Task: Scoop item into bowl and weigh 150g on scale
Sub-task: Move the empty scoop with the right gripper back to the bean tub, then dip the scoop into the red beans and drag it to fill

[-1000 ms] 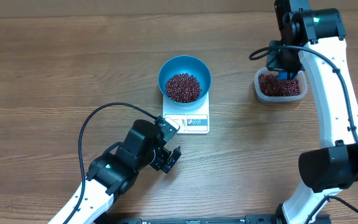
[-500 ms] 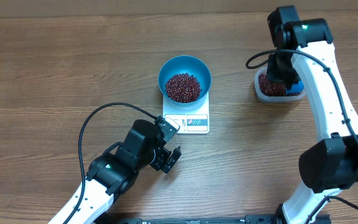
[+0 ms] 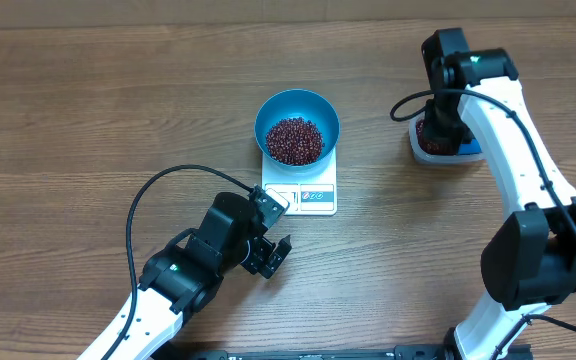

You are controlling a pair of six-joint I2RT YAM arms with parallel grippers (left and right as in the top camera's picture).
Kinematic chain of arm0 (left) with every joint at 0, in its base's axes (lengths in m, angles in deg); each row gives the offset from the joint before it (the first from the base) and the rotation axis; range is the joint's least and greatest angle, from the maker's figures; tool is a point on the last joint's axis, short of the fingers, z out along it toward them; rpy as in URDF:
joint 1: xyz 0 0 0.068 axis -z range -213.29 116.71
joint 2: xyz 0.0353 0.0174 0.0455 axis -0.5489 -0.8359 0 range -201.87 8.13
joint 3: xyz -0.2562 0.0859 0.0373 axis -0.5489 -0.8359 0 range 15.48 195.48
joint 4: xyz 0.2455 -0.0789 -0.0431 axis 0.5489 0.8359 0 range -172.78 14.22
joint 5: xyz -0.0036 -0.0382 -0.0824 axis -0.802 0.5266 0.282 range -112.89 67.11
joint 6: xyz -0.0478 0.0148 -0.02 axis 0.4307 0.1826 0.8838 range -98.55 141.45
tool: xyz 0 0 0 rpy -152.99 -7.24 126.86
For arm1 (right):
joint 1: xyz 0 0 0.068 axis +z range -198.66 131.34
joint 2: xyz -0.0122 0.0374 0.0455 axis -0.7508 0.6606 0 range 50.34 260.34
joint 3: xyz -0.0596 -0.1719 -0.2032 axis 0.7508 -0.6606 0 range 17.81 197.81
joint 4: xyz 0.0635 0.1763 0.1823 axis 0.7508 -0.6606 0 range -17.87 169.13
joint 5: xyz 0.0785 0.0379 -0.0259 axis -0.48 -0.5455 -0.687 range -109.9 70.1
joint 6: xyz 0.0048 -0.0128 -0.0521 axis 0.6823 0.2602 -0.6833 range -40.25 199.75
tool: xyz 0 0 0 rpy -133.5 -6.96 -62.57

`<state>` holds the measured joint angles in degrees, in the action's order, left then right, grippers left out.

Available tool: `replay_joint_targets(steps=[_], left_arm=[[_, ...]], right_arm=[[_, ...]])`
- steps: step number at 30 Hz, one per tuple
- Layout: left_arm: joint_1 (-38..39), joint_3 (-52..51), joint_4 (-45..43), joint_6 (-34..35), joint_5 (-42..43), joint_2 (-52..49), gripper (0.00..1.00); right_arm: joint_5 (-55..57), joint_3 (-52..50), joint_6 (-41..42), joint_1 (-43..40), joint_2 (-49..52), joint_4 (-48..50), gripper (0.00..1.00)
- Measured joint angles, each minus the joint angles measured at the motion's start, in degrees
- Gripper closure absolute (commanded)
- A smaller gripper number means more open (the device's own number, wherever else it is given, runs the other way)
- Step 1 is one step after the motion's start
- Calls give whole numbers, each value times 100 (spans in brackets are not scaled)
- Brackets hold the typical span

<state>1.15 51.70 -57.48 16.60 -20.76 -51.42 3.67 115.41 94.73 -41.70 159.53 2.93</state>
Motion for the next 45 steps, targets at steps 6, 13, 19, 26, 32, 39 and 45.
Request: replay_joint_targets(steps=[6,13,19,26,32,39,45], left_arm=[[0,0,-2,2,0,0,0],[0,0,-2,0,0,0,0],[0,0,-2,2,0,0,1],[0,0,-2,0,0,0,1],[0,0,-2,0,0,0,0],[0,0,-2,2,0,0,0],[0,0,-2,2,0,0,0]], right_arm=[[0,-304,-2,-7,0,273,96],[-22,-313,-4,-7,0,337,96],[-332,-323,-22,-11,0,514,96],[-518,-323,-22,-13,153,503,96],[-564,-321,-28,-11,264,481,96],[-1228,-323,-326,-17,267,538,96],[-1696,-323,-459,-22,267,566,96]])
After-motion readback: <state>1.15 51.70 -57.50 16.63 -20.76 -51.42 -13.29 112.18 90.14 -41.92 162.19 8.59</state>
